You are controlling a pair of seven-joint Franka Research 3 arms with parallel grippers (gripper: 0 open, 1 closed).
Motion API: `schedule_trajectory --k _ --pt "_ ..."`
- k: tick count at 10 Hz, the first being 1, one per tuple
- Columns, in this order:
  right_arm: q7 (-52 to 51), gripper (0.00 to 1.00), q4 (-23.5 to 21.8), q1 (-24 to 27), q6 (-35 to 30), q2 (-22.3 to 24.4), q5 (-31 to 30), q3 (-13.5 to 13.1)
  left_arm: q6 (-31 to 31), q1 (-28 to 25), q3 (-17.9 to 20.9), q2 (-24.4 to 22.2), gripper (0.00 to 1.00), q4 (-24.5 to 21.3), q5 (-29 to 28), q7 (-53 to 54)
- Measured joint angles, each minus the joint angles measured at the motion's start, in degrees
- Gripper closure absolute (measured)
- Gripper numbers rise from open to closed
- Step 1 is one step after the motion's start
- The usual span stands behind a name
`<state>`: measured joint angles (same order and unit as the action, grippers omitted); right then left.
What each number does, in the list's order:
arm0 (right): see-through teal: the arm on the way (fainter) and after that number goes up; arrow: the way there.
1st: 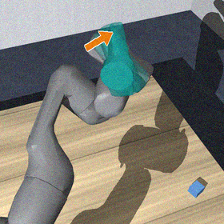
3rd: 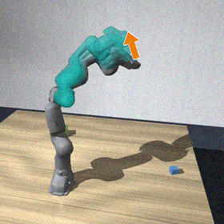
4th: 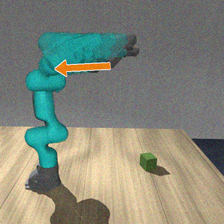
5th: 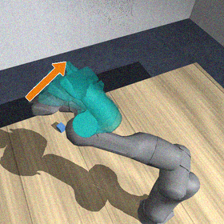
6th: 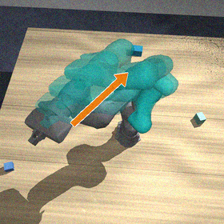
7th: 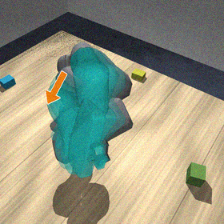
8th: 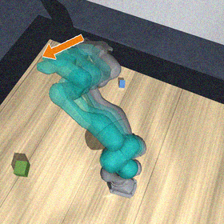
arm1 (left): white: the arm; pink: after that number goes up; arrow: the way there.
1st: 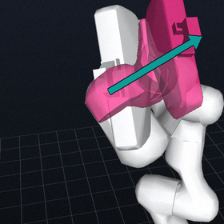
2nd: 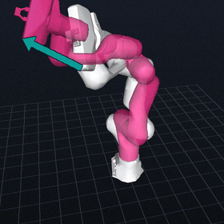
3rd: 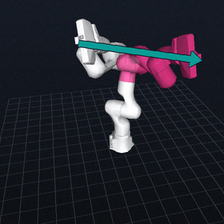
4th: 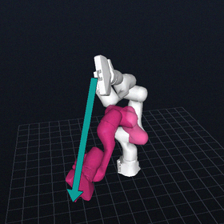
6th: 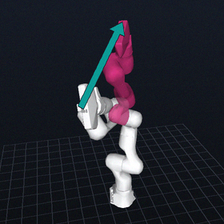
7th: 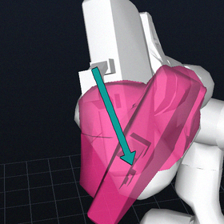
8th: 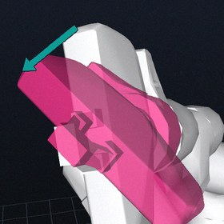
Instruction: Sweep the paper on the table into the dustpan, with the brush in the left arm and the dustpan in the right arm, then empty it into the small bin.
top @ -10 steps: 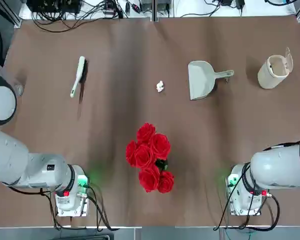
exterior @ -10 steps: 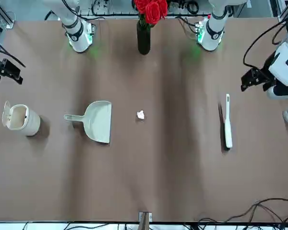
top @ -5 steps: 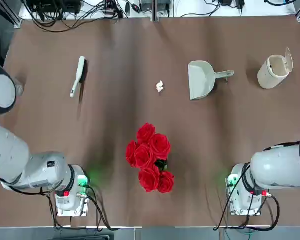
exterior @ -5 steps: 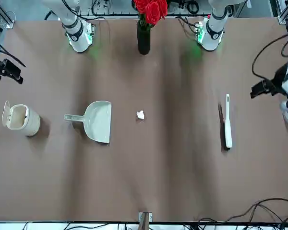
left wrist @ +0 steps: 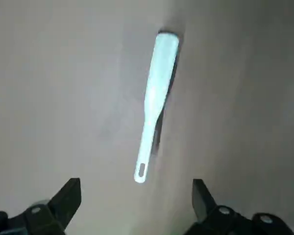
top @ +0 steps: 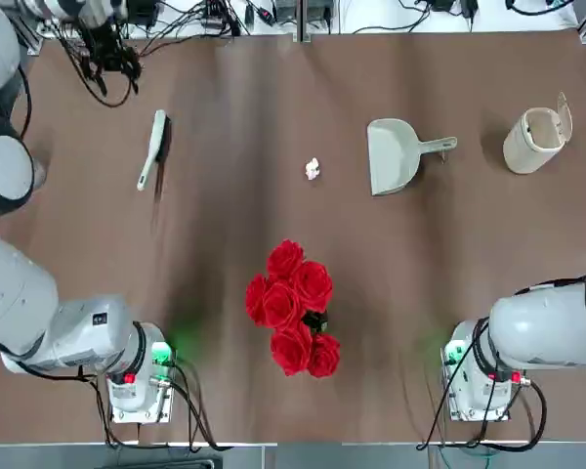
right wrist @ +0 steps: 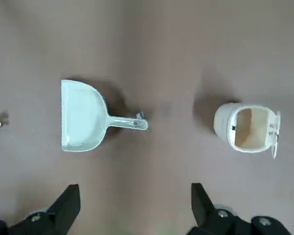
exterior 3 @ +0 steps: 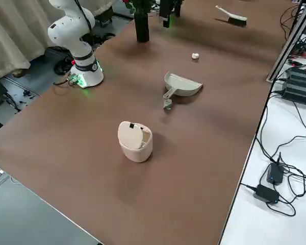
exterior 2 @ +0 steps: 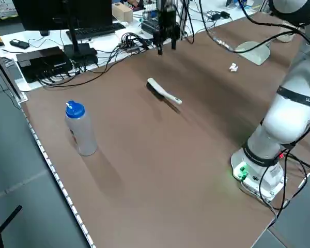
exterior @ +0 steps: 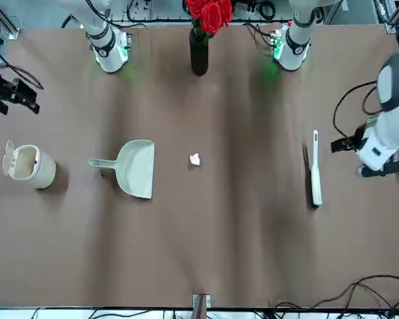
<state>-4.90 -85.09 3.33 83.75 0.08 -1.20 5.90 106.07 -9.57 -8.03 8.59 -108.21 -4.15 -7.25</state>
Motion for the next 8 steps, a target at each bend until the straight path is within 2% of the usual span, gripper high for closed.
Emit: schedule_trajectory --k 2,4,6,8 --pt "-10.26 0.0 -0.57 -0.1 0.29 -0.31 0.0 1.89 11.58 -2.19 0.0 -0.78 0.0 -11.3 -0.01 0.06" --pt "-22.92 0.0 -3.97 -0.17 3.11 -0.76 -0.11 3.3 20.89 -2.29 -0.06 -0.81 0.0 -19.74 -0.01 -0.9" --pt "-34.82 0.0 -8.13 -0.2 5.06 -0.97 -0.83 4.26 27.7 -2.39 -0.1 -0.55 0.01 -25.36 -0.01 -1.05" --pt "-48.46 0.03 -14.59 -0.19 11.88 -1.2 -2.31 4.35 29.14 -2.37 -0.3 -0.53 0.15 -27.41 -0.79 -1.05"
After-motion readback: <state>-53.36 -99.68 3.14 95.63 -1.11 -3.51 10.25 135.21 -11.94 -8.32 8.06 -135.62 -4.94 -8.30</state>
